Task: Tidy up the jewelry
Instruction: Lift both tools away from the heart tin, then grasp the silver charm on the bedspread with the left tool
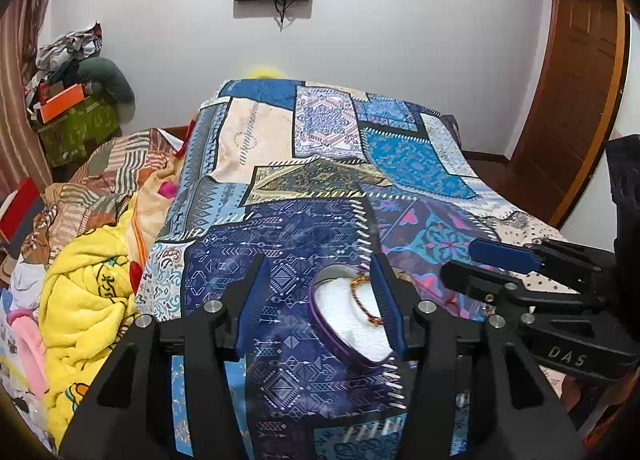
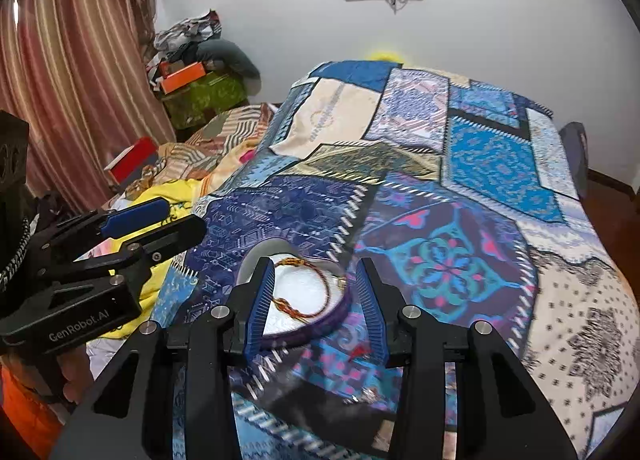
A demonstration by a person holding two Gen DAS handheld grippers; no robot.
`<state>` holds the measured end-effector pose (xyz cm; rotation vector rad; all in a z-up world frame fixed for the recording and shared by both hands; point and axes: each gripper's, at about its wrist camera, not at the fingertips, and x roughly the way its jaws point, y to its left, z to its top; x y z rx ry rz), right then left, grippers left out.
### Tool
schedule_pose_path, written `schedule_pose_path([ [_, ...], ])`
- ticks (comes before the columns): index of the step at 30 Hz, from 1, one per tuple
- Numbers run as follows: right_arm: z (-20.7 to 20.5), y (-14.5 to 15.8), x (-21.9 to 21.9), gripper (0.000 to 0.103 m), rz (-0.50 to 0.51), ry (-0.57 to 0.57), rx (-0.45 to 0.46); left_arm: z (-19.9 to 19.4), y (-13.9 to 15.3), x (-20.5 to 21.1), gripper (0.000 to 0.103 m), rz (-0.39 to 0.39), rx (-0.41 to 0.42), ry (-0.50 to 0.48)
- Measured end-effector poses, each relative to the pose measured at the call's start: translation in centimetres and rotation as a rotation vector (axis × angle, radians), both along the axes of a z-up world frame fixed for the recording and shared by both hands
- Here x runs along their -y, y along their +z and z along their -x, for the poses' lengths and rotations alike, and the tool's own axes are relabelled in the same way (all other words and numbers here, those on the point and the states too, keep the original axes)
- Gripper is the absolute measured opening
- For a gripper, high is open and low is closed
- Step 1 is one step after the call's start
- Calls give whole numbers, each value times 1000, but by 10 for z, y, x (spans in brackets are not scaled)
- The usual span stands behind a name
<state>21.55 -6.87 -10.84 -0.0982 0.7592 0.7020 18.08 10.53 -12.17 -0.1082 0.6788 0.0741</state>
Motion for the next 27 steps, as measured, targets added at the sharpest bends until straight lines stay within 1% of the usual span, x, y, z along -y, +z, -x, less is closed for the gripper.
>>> schedule_pose_path([
  [3, 3, 5, 13, 39, 12, -29, 18, 5, 6, 9, 56, -12, 11, -5],
  [7, 5, 10, 38, 39, 13, -76, 23, 7, 10, 23, 62, -12, 5, -21],
  [14, 7, 7, 85, 39, 36, -171, 14, 9, 7, 52, 65, -12, -31, -62],
  [19, 7, -8, 108, 39, 69, -207, -23, 6, -8, 73, 65, 1, -82, -111],
  [27, 8, -39, 125, 39, 101, -213, -107, -6, -47, 98, 65, 26, -196, -172],
])
